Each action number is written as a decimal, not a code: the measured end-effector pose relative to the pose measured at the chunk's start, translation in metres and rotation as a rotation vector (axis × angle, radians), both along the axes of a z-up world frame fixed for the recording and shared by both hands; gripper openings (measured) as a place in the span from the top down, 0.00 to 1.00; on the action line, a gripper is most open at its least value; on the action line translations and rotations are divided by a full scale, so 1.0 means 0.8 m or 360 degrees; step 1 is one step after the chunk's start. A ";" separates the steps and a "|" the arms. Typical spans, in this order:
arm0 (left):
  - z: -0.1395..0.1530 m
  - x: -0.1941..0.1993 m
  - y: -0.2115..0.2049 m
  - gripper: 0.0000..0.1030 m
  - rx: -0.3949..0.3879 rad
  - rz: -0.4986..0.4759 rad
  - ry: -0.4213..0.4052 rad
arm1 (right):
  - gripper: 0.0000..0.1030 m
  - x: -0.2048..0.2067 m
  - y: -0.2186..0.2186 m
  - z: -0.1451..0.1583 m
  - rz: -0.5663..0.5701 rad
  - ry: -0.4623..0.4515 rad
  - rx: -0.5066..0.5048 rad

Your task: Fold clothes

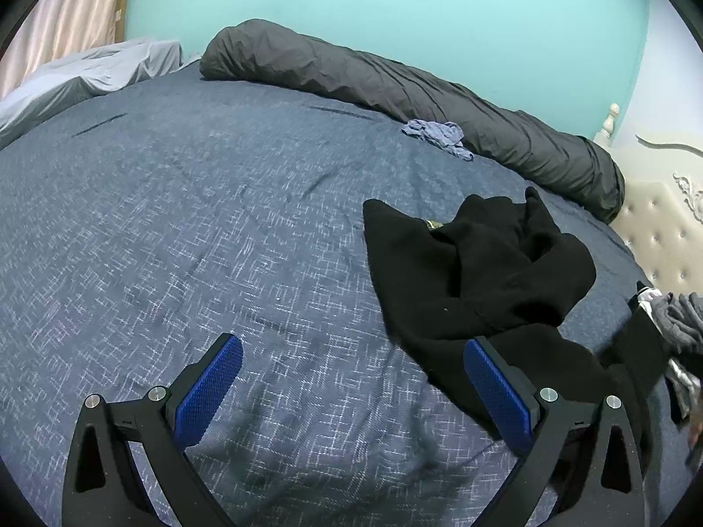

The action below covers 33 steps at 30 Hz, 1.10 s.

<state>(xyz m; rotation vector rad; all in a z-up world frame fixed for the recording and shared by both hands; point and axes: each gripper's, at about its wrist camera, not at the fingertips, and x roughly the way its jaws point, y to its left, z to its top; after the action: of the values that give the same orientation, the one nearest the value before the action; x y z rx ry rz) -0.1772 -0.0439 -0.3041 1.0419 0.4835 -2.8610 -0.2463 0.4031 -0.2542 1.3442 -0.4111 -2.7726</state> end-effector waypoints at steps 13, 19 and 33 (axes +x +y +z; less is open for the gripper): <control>0.000 -0.001 -0.001 0.00 0.0012 0.0002 -0.0008 | 0.87 0.079 0.063 -0.027 -0.0184 -0.0281 0.0221; -0.002 -0.003 -0.007 0.00 0.0027 0.0022 -0.0017 | 0.82 0.053 0.028 0.027 -0.0289 -0.0112 0.0348; -0.005 -0.006 -0.012 0.00 0.0063 0.0044 -0.0034 | 0.42 0.001 0.020 0.038 -0.0255 0.0000 0.0035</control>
<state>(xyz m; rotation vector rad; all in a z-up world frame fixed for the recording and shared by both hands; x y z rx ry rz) -0.1817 -0.0535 -0.3080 1.0615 0.5505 -2.8244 -0.2453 0.4195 -0.2240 1.3739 -0.5111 -2.9129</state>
